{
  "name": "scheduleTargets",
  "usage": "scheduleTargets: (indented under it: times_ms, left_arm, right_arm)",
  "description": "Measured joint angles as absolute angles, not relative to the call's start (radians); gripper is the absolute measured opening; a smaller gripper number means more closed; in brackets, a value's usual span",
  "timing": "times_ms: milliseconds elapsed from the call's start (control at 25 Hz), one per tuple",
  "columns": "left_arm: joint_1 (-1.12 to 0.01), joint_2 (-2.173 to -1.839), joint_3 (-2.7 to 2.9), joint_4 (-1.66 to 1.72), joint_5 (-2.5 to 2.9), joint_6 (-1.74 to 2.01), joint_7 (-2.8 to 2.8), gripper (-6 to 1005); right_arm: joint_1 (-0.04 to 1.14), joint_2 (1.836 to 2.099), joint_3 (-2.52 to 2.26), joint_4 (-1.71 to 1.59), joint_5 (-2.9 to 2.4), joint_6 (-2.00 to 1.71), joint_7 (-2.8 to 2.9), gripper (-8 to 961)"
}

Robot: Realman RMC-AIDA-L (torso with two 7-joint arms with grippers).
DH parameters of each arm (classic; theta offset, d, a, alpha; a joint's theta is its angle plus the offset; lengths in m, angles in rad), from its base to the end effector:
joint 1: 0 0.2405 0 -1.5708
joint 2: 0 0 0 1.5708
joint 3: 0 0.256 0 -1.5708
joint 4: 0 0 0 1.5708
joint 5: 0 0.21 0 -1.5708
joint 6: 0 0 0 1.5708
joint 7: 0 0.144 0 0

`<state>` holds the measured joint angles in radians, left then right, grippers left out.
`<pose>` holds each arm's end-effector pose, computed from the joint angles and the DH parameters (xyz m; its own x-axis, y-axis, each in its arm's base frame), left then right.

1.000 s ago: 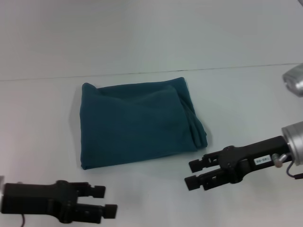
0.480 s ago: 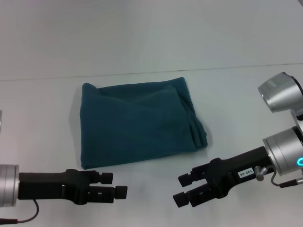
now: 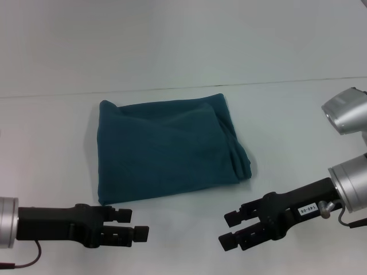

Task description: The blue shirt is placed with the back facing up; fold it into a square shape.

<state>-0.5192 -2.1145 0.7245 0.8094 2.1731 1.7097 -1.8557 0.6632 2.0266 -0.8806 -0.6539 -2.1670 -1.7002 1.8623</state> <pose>-0.2531 0.3085 -0.0042 0.6506 0.6835 0.3310 0.6891 -0.7145 0.1207 0.2318 0.3282 -0.0122 0.7465 -0.6451 -0.1627 -0.6199 -0.7633 0.1823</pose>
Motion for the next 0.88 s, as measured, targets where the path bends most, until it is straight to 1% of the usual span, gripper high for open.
scheduleTargets:
  times_ms: [880]
  left_arm:
    - [-0.519, -2.114, 0.73, 0.809, 2.175, 1.711, -1.855, 858]
  right_arm:
    - [0.667, 2.024, -0.879, -0.651, -2.166, -1.686, 1.862, 823]
